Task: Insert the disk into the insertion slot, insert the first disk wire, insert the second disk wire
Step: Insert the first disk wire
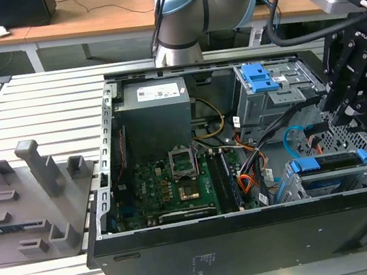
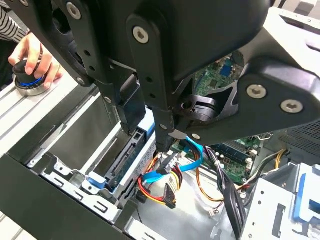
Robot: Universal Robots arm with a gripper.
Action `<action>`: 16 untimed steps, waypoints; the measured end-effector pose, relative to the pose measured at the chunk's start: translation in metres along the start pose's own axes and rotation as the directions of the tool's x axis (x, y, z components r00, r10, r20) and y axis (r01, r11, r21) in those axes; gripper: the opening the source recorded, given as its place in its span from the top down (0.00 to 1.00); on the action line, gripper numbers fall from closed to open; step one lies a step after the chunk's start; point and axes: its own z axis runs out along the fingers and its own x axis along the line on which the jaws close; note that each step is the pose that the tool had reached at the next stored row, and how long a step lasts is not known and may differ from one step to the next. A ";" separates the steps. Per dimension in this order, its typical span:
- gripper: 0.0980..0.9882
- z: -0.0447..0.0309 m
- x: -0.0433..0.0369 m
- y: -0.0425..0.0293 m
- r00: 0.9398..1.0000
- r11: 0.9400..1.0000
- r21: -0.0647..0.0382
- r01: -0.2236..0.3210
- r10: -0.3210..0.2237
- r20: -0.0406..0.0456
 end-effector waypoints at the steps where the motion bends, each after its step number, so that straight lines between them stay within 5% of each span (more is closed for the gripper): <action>1: 0.70 0.0009 -0.0012 0.0000 1.000 1.000 0.000 0.000 0.000 0.000; 6: 0.70 0.0111 -0.0023 -0.0005 1.000 1.000 0.000 0.000 0.000 0.000; 13: 0.70 0.0247 -0.0215 -0.0009 1.000 1.000 0.000 0.000 0.000 0.000; 16: 0.70 0.0338 -0.0226 -0.0013 1.000 1.000 0.000 -0.001 0.001 -0.016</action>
